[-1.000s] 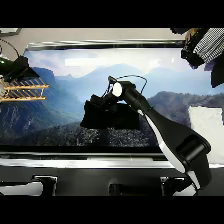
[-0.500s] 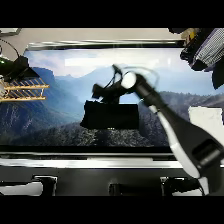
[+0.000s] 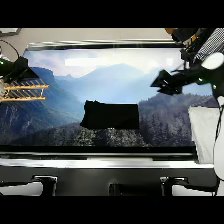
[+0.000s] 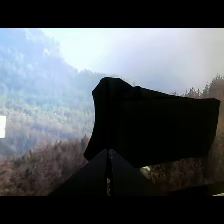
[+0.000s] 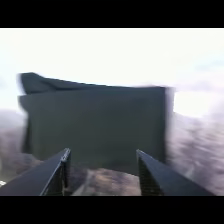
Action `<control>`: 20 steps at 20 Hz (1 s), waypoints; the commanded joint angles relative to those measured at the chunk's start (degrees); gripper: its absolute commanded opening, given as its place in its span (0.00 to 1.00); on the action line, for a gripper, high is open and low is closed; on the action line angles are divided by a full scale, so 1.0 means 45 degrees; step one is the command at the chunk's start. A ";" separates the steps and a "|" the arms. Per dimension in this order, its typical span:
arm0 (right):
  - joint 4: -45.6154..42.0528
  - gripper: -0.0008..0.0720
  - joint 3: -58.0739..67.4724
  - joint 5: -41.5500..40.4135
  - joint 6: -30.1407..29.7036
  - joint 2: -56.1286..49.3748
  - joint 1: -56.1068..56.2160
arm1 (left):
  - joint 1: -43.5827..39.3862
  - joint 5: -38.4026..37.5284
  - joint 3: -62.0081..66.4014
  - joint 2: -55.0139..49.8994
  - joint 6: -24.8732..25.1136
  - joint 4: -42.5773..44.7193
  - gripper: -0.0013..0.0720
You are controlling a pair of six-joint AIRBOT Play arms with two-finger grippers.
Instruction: Fold the clothes and pants, and hang the long-sleeved shirts on hangers.
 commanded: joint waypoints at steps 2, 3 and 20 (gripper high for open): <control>0.1919 0.69 -0.2749 -0.0539 -0.2851 -0.0461 -0.2006 | 0.0000 -0.0029 0.0000 0.0010 0.0034 0.0005 0.04; 0.2380 0.69 -0.3366 -0.0889 -0.3385 -0.0670 -0.2011 | 0.0000 -0.0029 0.0000 0.0010 0.0029 0.0005 0.04; 0.3648 0.68 -0.5139 -0.2793 -0.5032 -0.3347 0.1103 | 0.0005 0.0010 0.0000 -0.0010 0.0325 0.0005 0.04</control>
